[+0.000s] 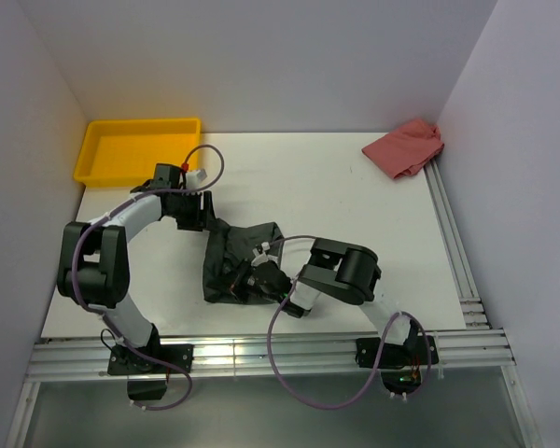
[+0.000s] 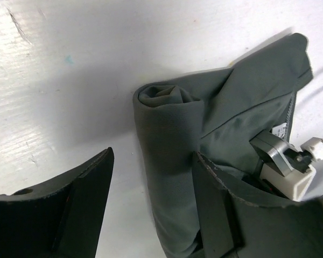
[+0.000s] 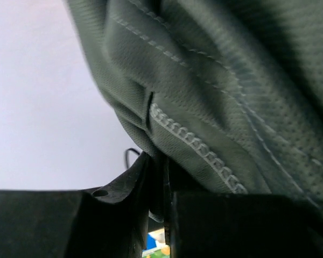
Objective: Roll the t-shirts
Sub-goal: Roll the tshirt
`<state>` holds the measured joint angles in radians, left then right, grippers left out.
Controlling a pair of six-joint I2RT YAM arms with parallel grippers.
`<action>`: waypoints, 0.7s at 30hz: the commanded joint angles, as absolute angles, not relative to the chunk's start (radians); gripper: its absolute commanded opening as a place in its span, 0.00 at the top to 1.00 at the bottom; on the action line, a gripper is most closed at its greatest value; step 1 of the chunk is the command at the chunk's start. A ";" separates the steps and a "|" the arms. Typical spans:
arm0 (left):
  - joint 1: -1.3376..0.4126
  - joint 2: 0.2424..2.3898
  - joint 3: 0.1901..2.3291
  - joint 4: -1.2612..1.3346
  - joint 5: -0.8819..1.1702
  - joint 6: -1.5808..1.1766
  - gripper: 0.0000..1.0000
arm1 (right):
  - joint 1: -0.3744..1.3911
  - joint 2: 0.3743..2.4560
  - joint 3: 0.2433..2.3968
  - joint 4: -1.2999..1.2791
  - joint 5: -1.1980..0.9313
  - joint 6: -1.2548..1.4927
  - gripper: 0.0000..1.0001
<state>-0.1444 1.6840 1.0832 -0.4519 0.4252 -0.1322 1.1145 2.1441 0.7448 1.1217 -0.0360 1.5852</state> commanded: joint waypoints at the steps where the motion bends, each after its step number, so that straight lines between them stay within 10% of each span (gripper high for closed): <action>1: -0.140 1.715 1.086 -0.439 0.445 -0.115 0.36 | 1.114 2.224 0.732 1.376 -0.109 1.684 0.95; 10: -0.147 1.741 1.088 -0.440 0.428 -0.121 0.55 | 1.111 2.223 0.765 1.255 -0.138 1.654 0.94; 17: -0.153 1.723 1.089 -0.448 0.371 -0.129 0.97 | 1.123 2.020 0.873 0.514 -0.002 1.438 0.58; 21: -0.158 1.721 1.091 -0.451 0.347 -0.130 1.00 | 1.155 1.961 1.001 0.204 0.133 1.373 0.48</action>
